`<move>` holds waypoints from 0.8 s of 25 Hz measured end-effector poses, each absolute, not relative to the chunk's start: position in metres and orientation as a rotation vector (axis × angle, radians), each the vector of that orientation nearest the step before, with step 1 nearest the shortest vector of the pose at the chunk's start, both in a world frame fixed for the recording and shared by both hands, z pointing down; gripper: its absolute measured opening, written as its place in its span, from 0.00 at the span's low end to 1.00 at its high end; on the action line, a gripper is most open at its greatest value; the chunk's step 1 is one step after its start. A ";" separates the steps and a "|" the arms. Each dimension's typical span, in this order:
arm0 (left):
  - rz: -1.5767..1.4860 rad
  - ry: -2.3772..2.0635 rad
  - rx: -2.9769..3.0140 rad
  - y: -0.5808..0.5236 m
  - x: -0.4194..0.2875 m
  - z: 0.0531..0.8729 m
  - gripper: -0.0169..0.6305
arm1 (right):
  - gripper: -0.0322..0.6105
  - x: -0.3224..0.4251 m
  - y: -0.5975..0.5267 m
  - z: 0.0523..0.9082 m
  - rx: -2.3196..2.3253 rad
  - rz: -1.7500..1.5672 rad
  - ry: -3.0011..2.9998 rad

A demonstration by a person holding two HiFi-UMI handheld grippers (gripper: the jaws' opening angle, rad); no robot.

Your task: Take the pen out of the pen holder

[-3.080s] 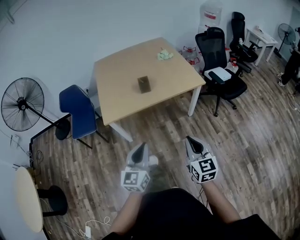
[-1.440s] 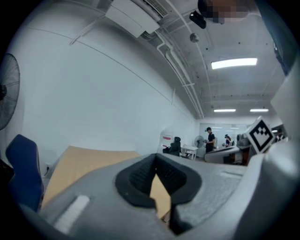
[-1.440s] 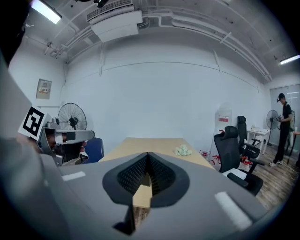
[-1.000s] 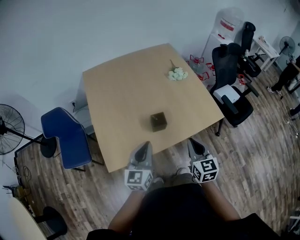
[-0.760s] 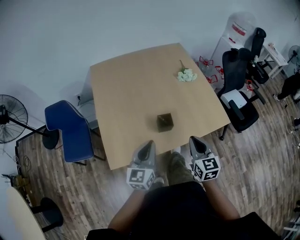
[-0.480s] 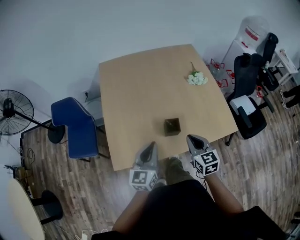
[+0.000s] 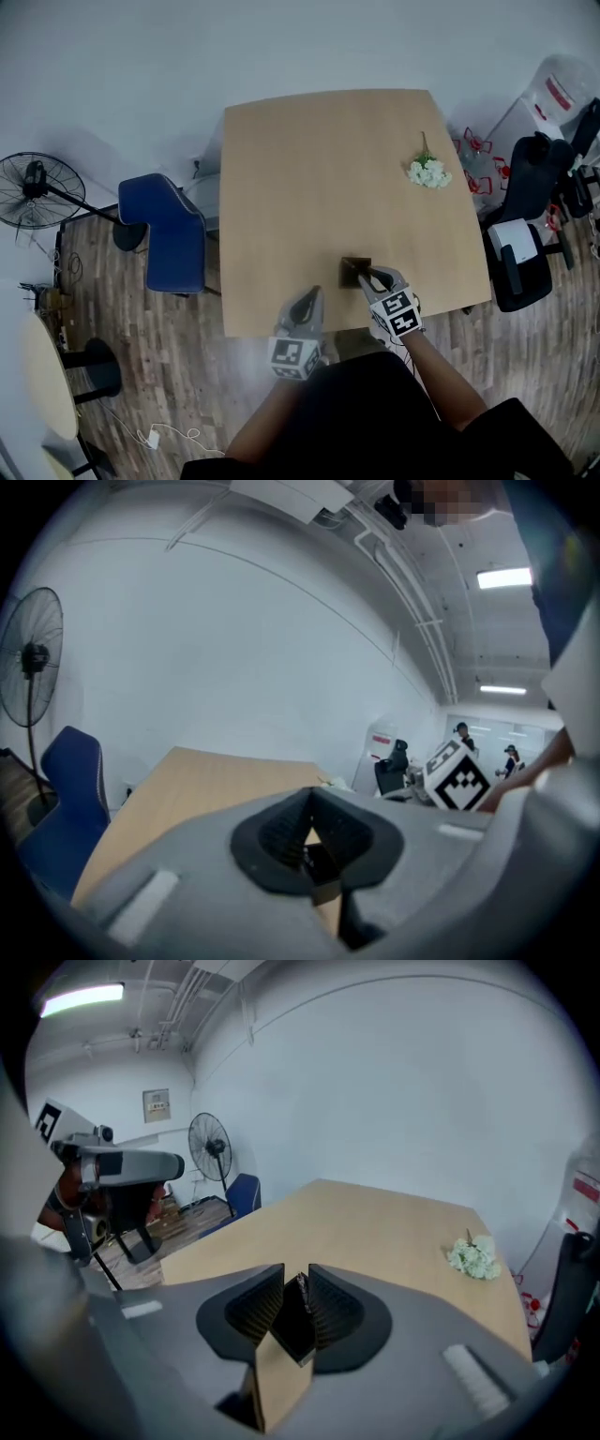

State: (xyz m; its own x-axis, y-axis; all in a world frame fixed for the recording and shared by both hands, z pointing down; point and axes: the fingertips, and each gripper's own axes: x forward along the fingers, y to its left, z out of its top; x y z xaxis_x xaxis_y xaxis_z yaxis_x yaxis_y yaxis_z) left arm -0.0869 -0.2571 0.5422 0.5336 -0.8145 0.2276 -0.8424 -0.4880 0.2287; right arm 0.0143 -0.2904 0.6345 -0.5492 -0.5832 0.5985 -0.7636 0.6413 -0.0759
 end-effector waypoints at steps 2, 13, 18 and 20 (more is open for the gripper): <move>0.147 -1.409 2.427 -0.268 -0.083 0.552 0.03 | 0.18 0.009 -0.302 0.650 0.959 0.431 -2.321; 0.196 -1.555 2.267 -0.318 -0.074 0.586 0.03 | 0.18 -0.010 -0.337 0.721 0.618 0.404 -2.271; 0.204 -1.595 2.221 -0.337 -0.071 0.594 0.03 | 0.16 -0.010 -0.346 0.732 0.587 0.388 -2.248; 0.205 -1.595 2.220 -0.341 -0.069 0.593 0.03 | 0.15 -0.012 -0.347 0.733 0.571 0.357 -2.247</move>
